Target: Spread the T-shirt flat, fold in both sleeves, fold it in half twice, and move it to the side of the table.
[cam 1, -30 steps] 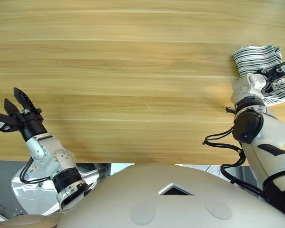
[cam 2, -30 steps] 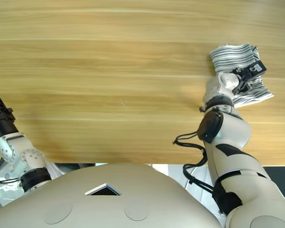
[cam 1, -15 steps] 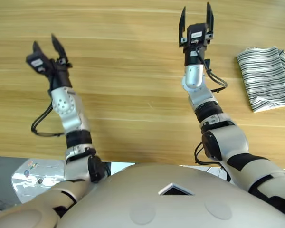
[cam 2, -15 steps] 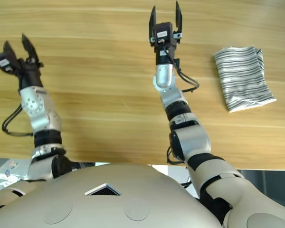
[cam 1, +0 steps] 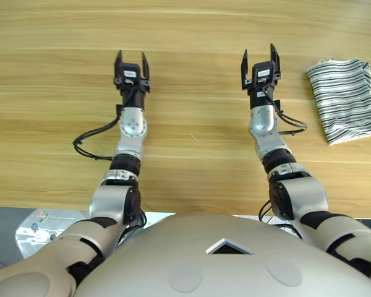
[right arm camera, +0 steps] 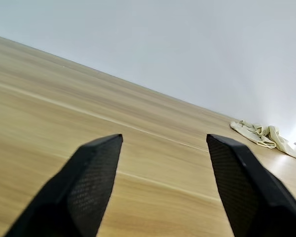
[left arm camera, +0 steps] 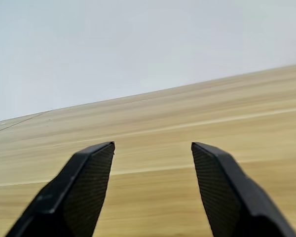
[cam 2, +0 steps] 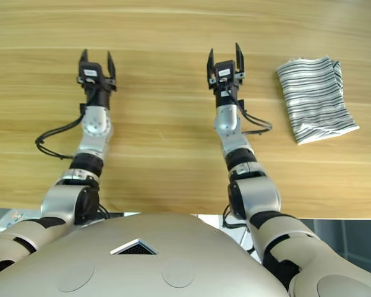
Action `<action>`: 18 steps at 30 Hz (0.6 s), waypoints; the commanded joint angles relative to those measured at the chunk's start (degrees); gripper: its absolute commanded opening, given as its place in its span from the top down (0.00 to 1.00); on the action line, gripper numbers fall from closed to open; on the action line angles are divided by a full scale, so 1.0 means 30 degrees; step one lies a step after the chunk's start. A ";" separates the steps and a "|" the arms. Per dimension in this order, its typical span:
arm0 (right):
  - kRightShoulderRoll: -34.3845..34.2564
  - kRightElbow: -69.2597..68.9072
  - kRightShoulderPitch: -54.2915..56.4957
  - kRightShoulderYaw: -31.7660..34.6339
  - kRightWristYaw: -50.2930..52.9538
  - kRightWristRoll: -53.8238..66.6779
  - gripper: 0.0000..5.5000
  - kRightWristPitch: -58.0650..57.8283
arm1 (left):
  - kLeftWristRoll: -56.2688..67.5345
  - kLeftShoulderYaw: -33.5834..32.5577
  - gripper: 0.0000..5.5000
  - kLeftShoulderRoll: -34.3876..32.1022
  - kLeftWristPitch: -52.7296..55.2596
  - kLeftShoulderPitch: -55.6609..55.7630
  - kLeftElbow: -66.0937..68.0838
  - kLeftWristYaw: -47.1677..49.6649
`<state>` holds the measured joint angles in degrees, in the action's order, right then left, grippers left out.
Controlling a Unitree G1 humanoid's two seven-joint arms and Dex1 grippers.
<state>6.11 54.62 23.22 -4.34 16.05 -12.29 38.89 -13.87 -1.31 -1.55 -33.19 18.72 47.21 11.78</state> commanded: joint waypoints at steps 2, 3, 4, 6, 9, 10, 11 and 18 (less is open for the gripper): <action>0.0093 -0.0867 -0.1119 0.0339 -0.0398 0.0301 0.42 -0.0836 | -0.0196 0.0946 0.47 0.0854 0.0687 -0.0693 -0.0901 0.0254; 0.0115 -0.0897 -0.1240 0.0381 -0.0237 0.0189 0.42 -0.1016 | -0.0028 0.0962 0.47 0.0867 0.0702 -0.0899 -0.1175 0.0168; 0.0143 -0.1002 -0.1369 0.0405 -0.0079 0.0048 0.42 -0.1248 | 0.0173 0.0938 0.47 0.0873 0.0790 -0.1128 -0.1496 0.0063; 0.0118 -0.1358 -0.1679 0.0384 -0.0015 -0.0110 0.42 -0.1480 | 0.0540 0.0846 0.47 0.0864 0.1059 -0.1456 -0.1929 -0.0127; -0.0047 -0.1789 -0.2153 0.0128 -0.0034 -0.0448 0.42 -0.1557 | 0.0804 0.0791 0.47 0.0771 0.1527 -0.1802 -0.2372 -0.0201; -0.0104 -0.1941 -0.2298 0.0077 -0.0097 -0.0476 0.46 -0.1597 | 0.0876 0.0811 0.47 0.0752 0.1664 -0.1890 -0.2459 -0.0222; -0.0147 -0.2075 -0.2418 0.0033 -0.0126 -0.0500 0.47 -0.1650 | 0.0904 0.0837 0.50 0.0735 0.1796 -0.1971 -0.2546 -0.0206; -0.0275 -0.2361 -0.2585 -0.0076 -0.0169 -0.0617 0.53 -0.2091 | 0.1234 0.0979 0.53 0.0745 0.2345 -0.2100 -0.2896 -0.0571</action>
